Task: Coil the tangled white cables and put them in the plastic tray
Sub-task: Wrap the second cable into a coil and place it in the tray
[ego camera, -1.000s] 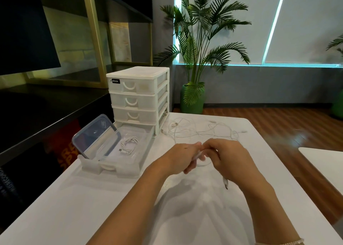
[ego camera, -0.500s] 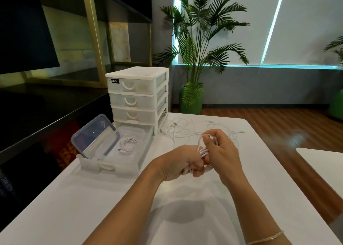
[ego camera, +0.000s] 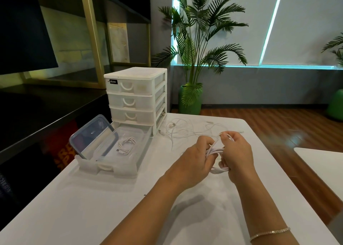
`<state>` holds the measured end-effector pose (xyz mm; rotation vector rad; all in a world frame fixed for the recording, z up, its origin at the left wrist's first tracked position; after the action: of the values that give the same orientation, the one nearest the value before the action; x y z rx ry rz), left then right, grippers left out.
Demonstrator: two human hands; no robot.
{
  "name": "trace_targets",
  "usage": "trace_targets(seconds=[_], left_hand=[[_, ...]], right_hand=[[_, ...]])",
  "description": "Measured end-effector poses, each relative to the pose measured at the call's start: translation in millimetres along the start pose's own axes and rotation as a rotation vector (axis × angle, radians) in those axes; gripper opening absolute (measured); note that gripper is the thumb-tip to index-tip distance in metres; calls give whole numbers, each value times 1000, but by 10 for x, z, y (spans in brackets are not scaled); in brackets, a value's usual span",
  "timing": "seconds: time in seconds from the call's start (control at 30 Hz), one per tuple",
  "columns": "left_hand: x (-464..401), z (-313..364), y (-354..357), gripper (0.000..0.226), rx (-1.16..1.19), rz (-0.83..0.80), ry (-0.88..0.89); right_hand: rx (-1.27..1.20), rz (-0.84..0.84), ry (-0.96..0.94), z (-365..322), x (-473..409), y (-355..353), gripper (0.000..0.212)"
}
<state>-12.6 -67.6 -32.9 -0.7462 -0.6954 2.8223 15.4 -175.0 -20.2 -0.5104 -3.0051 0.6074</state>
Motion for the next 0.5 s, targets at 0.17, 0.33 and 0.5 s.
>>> trace_targets(seconds=[0.17,0.33,0.5], left_hand=[[6,-11,-26,43,-78,57,209],[-22,-50,8,30,-222,88,332],[-57,-52,8,25,-144,109,229]], right_hand=[[-62,-93,68,-20,4,-30,22],[-106,-139,158,-31,27,-66,20],[-176,-185,126,-50,44,-56,33]])
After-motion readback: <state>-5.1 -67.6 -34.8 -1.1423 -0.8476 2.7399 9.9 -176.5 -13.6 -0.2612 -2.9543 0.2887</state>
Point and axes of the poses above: each hand's wrist, its own x-axis away from the middle knuckle, its own y-axis out of the palm, z = x × y, the point moved 1 cm from there along -x, towards the middle knuckle, and after that the axes turned 15 degrees about x, right-handed, at the moved point
